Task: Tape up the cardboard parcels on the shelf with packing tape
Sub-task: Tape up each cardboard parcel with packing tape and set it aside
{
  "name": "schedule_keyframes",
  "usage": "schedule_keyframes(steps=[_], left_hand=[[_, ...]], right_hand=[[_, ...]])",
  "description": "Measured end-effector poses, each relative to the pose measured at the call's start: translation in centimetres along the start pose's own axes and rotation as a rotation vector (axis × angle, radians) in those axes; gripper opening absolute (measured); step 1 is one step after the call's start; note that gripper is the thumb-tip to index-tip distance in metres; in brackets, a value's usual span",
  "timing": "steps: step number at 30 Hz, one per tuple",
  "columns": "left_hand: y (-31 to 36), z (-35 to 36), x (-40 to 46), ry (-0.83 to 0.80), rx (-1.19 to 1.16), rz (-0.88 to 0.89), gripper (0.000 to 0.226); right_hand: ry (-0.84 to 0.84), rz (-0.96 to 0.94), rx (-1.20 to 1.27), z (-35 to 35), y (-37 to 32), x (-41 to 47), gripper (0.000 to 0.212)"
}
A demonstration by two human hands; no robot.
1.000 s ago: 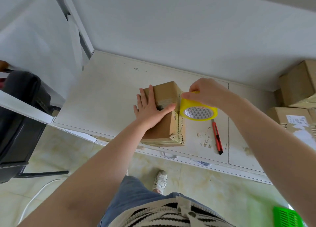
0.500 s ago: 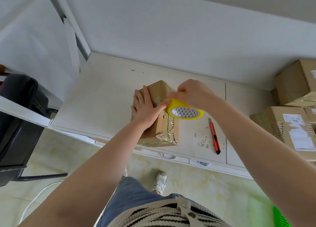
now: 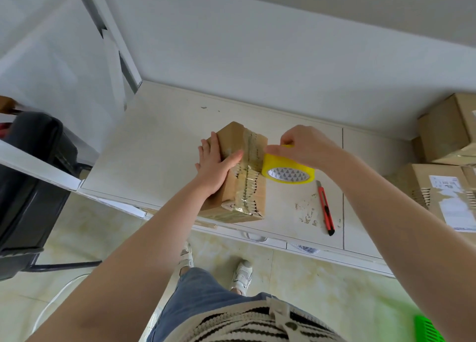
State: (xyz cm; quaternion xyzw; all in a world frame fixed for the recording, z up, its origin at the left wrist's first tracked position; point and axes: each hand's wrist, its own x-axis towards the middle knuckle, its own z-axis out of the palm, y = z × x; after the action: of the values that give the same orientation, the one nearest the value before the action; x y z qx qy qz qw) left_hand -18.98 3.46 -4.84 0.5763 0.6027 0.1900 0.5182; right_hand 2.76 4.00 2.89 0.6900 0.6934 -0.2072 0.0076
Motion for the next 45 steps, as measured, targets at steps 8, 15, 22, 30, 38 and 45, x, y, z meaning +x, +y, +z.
schedule_keyframes(steps=[8,15,22,30,38,45], left_hand=[[-1.2,-3.4,-0.2,-0.044,-0.273,-0.122,0.086],[-2.0,-3.9,-0.8,-0.124,-0.171,-0.264,0.094],[-1.2,-4.7,-0.4,-0.254,-0.208,-0.178,0.046],[0.7,-2.2,0.7,0.008,-0.044,-0.170,0.107],[0.5,-1.5,-0.3,-0.112,-0.365,-0.265,0.043],[1.1,-1.9,0.0,0.006,-0.061,-0.107,0.094]], right_hand=[[-0.077,0.084,0.136,1.6,-0.5,0.2,0.058],[-0.137,0.130,0.195,4.8,-1.2,1.2,0.053],[-0.193,0.115,0.256,5.3,-0.9,1.7,0.049],[-0.202,0.118,0.260,5.3,-0.3,1.1,0.045],[-0.191,0.049,0.299,2.3,0.0,-0.2,0.041],[-0.140,0.055,0.158,1.1,-1.6,0.0,0.055]])
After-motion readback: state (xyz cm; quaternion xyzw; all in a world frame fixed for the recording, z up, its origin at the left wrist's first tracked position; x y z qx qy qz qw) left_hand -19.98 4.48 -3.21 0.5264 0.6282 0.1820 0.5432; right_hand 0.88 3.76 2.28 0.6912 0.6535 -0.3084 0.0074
